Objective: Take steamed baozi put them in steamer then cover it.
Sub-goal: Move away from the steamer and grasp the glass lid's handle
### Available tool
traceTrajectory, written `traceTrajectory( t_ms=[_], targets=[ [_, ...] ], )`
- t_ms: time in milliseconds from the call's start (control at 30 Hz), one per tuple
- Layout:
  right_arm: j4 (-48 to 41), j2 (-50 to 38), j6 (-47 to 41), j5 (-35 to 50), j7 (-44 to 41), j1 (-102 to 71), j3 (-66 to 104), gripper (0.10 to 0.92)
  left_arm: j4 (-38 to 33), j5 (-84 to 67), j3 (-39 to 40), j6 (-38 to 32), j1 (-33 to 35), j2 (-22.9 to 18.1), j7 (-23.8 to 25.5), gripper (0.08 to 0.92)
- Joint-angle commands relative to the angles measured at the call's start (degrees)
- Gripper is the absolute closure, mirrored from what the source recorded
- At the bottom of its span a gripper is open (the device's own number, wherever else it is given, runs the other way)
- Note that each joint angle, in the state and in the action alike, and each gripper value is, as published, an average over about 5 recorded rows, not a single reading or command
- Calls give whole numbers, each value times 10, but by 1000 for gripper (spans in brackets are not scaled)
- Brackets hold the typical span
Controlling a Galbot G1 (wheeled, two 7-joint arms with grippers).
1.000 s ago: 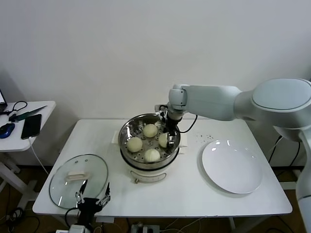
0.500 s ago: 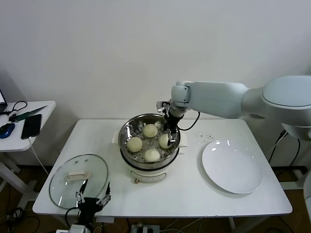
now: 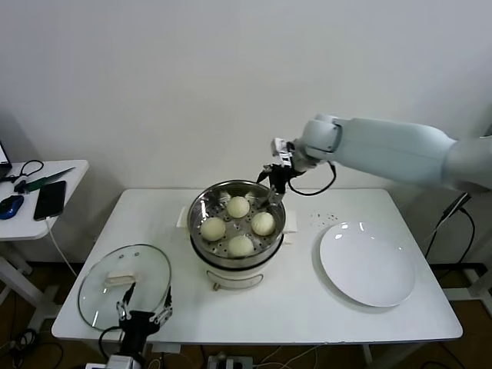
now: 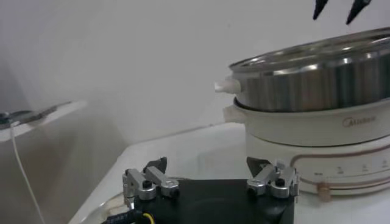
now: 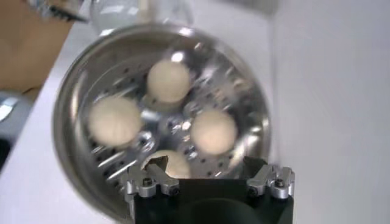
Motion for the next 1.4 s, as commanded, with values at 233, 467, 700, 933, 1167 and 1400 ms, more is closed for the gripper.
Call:
traceTrajectory(
  t_ms=[233, 467, 700, 933, 1167, 1400],
  targets=[
    [194, -267, 143, -77, 302, -478, 541, 203, -34, 17, -11, 11, 15, -4, 1, 177],
    [238, -254, 135, -124, 307, -732, 825, 203, -52, 37, -14, 9, 26, -9, 0, 177],
    [284, -178, 101, -182, 294, -965, 1059, 203, -70, 102, -29, 9, 26, -9, 3, 177],
    [329, -92, 81, -216, 274, -1107, 1199, 203, -81, 336, -70, -3, 13, -9, 5, 177],
    [338, -45, 96, -232, 251, -1184, 1248, 203, -68, 725, -127, -26, 7, 2, 6, 177],
    [321, -18, 110, -253, 243, -1205, 1250, 203, 31, 854, -112, -13, -28, 12, -7, 177]
  ],
)
